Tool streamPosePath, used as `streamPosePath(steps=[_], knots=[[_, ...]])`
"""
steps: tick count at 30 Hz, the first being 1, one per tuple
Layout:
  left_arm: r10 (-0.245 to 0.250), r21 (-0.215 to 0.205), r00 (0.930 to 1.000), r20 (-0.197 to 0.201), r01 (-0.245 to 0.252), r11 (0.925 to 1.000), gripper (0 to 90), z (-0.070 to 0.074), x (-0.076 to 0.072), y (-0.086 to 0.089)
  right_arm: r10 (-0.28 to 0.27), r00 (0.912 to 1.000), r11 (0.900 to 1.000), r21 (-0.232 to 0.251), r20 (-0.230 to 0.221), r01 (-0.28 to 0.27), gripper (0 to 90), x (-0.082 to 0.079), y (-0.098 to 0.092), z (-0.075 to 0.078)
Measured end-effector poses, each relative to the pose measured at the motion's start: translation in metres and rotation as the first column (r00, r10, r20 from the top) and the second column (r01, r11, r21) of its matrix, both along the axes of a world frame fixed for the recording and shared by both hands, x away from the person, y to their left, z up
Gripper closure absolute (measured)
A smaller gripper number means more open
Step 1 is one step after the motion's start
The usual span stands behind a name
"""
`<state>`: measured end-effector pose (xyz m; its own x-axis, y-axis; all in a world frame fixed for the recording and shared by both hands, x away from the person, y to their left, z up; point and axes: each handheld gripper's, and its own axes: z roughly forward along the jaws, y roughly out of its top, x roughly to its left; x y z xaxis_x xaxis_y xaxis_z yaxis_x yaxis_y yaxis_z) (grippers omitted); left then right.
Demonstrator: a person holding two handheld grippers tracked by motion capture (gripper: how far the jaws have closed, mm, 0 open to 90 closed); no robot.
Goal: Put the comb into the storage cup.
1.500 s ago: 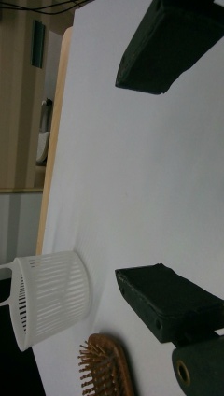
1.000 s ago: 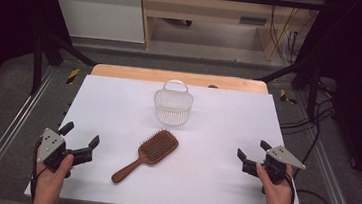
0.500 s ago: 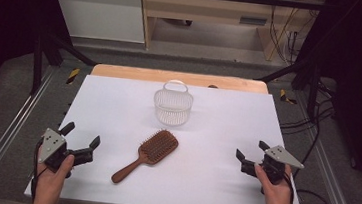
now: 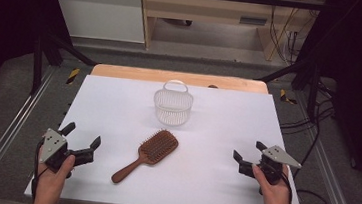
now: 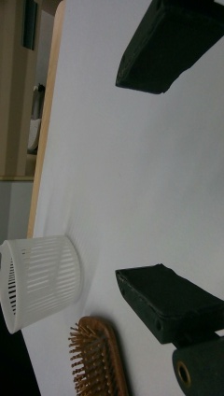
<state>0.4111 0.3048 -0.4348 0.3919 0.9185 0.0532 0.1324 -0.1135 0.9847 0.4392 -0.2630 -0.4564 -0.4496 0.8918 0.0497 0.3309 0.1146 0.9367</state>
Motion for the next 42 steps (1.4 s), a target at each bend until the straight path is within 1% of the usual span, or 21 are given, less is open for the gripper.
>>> streamPosePath(steps=[11,12,13,15,16,17,19,21,23,25,27,28,29,30,34,36,37,38,39,42], knots=[[-0.022,0.016,0.9996,-0.019,0.022,0.9996,2.5,0.000,-0.001,-0.006,0.008,0.9999,1.000,0.001,-0.007,-0.008,7.4,0.000,0.002,-0.001],[-0.032,0.017,0.9991,-0.028,0.033,0.9993,2.5,0.001,-0.002,-0.009,0.010,0.9999,1.000,0.002,-0.007,-0.010,7.2,0.000,0.003,-0.001],[-0.032,0.017,0.9991,-0.028,0.033,0.9993,2.5,0.001,-0.002,-0.009,0.010,0.9999,1.000,0.002,-0.007,-0.010,7.2,0.000,0.003,-0.001],[-0.040,0.020,0.9980,-0.050,0.041,0.9990,2.5,0.001,-0.002,-0.013,0.015,0.9998,1.000,0.003,-0.012,-0.015,6.6,0.000,0.004,-0.001],[-0.053,0.027,0.9968,-0.060,0.054,0.9982,2.5,0.002,-0.003,-0.015,0.015,0.9998,1.000,0.003,-0.012,-0.015,6.6,0.000,0.004,-0.001],[-0.066,0.057,0.9947,-0.079,0.071,0.9958,2.5,0.005,-0.004,-0.021,0.013,0.9998,1.000,0.005,-0.015,-0.013,6.3,0.000,0.004,-0.002],[-0.085,0.078,0.9917,-0.096,0.093,0.9926,3.0,0.008,-0.005,-0.027,0.015,0.9998,1.000,0.005,-0.015,-0.015,6.1,0.000,0.005,-0.002],[-0.109,0.092,0.9860,-0.126,0.121,0.9884,3.0,0.011,-0.005,-0.034,0.017,0.9997,1.000,0.004,-0.019,-0.017,5.9,0.000,0.006,-0.002],[-0.131,0.118,0.9792,-0.155,0.150,0.9817,3.1,0.013,-0.004,-0.042,0.018,0.9996,1.000,0.003,-0.021,-0.018,5.8,0.000,0.006,-0.003],[-0.148,0.133,0.9705,-0.190,0.175,0.9755,3.2,0.014,-0.003,-0.049,0.016,0.9996,1.000,0.003,-0.023,-0.016,5.8,0.000,0.006,-0.003],[-0.163,0.139,0.9614,-0.221,0.197,0.9706,3.2,0.015,-0.002,-0.054,0.016,0.9996,1.000,0.004,-0.024,-0.016,5.8,0.000,0.006,-0.003],[-0.163,0.139,0.9614,-0.221,0.197,0.9706,3.2,0.015,-0.002,-0.054,0.016,0.9996,1.000,0.004,-0.025,-0.015,5.7,0.000,0.006,-0.003],[-0.170,0.151,0.9542,-0.246,0.211,0.9657,3.3,0.017,-0.001,-0.059,0.016,0.9996,1.000,0.005,-0.025,-0.016,5.7,0.000,0.006,-0.003],[-0.173,0.158,0.9500,-0.260,0.219,0.9628,3.4,0.017,0.000,-0.061,0.016,0.9995,1.000,0.006,-0.026,-0.016,5.7,0.000,0.006,-0.003],[-0.188,0.164,0.9320,-0.310,0.247,0.9551,3.5,0.017,0.005,-0.067,0.017,0.9994,1.000,0.002,-0.030,-0.017,5.8,0.001,0.006,-0.004],[-0.188,0.184,0.9264,-0.326,0.257,0.9486,3.5,0.017,0.007,-0.071,0.019,0.9993,1.000,0.001,-0.031,-0.018,5.7,0.001,0.006,-0.004],[-0.187,0.195,0.9225,-0.337,0.263,0.9450,3.5,0.017,0.008,-0.073,0.018,0.9994,1.000,0.002,-0.031,-0.018,5.8,0.001,0.006,-0.004],[-0.187,0.195,0.9225,-0.337,0.263,0.9450,3.5,0.017,0.008,-0.073,0.018,0.9994,1.000,0.001,-0.031,-0.018,5.8,0.001,0.006,-0.004],[-0.188,0.205,0.9146,-0.358,0.273,0.9399,3.5,0.017,0.010,-0.077,0.018,0.9994,1.000,0.001,-0.031,-0.017,5.8,0.000,0.006,-0.004],[-0.181,0.236,0.8984,-0.400,0.292,0.9269,3.5,0.016,0.014,-0.085,0.018,0.9993,1.000,0.001,-0.032,-0.018,5.8,0.000,0.007,-0.004]])
